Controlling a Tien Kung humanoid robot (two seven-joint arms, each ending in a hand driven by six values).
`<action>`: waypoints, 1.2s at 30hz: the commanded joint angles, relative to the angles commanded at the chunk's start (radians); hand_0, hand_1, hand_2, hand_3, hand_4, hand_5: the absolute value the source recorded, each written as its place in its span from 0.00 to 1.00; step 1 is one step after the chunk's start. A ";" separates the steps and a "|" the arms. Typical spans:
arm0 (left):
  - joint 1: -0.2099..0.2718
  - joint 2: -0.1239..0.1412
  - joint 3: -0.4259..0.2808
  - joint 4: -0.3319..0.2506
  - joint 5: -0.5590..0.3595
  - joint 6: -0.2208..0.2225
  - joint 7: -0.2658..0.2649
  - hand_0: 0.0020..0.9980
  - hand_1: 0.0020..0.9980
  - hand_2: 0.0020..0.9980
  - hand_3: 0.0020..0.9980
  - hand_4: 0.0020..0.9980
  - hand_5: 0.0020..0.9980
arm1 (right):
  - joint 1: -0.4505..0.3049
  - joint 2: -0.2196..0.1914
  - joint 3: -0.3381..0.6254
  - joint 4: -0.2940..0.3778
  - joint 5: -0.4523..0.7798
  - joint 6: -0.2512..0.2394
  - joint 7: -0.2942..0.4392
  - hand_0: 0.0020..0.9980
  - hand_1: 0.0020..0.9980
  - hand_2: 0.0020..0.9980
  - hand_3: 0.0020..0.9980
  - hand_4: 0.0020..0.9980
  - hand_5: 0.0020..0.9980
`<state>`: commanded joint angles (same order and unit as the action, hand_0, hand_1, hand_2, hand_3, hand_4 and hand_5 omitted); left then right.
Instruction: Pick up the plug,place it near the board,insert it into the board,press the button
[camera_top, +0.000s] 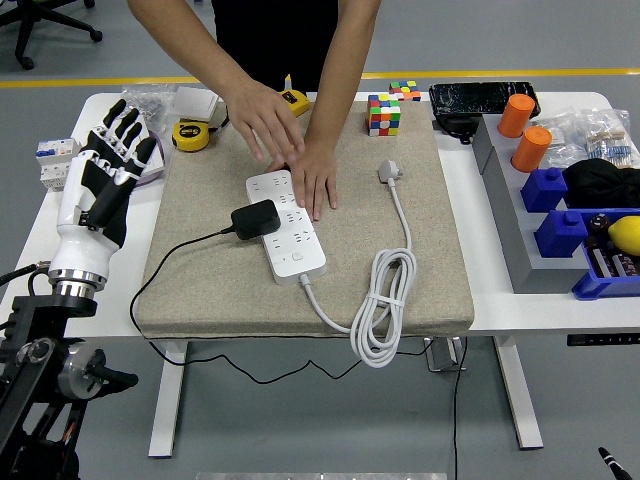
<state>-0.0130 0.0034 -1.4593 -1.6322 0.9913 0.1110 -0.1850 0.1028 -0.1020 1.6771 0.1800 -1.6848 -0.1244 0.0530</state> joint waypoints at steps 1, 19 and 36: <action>0.000 0.000 -0.004 -0.001 -0.029 -0.003 -0.003 1.00 1.00 1.00 1.00 1.00 1.00 | 0.000 0.000 0.000 0.000 0.001 0.000 0.000 0.88 0.87 0.83 0.85 1.00 1.00; -0.006 -0.003 -0.061 -0.005 -0.089 -0.030 -0.008 1.00 1.00 1.00 1.00 1.00 1.00 | 0.005 0.001 0.004 0.000 0.005 -0.002 0.002 0.88 0.87 0.83 0.85 1.00 1.00; -0.001 -0.003 -0.062 0.000 -0.068 -0.030 0.013 1.00 1.00 1.00 1.00 1.00 1.00 | 0.002 -0.001 0.002 0.000 0.005 -0.001 0.002 0.88 0.87 0.83 0.85 1.00 1.00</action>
<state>-0.0141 0.0000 -1.5209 -1.6324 0.9231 0.0811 -0.1716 0.1053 -0.1032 1.6790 0.1800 -1.6803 -0.1258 0.0545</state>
